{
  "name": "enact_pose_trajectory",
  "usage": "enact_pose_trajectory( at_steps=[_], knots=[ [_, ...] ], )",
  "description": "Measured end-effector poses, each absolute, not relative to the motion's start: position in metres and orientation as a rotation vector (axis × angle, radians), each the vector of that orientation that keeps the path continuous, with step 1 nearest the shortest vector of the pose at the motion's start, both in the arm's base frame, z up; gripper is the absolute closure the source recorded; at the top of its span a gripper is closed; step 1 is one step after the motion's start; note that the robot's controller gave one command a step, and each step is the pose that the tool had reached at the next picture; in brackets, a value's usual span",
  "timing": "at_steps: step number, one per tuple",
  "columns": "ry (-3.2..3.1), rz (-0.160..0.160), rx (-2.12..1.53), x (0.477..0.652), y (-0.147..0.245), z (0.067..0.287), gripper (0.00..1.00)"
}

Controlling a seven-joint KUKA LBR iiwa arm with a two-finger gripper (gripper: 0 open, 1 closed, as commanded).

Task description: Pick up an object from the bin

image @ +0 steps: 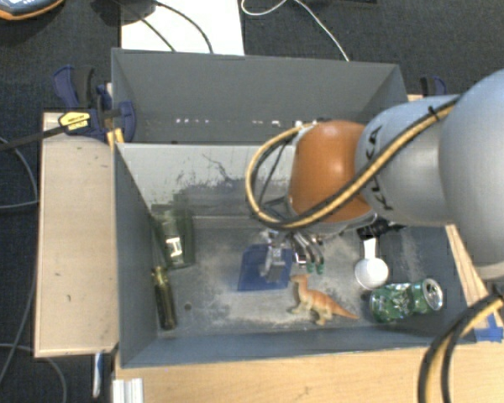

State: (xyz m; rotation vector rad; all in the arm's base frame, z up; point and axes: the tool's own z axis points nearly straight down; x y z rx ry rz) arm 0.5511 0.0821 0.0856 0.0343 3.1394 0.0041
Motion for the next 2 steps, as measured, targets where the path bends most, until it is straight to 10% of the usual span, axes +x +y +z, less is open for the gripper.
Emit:
enact_pose_trajectory(
  at_steps=[1, 2],
  knots=[
    [3.15, 0.002, 0.039, 0.533, 0.078, 0.154, 1.0],
    [3.134, 0.005, -0.018, 0.558, 0.078, 0.093, 1.0]
  ],
)
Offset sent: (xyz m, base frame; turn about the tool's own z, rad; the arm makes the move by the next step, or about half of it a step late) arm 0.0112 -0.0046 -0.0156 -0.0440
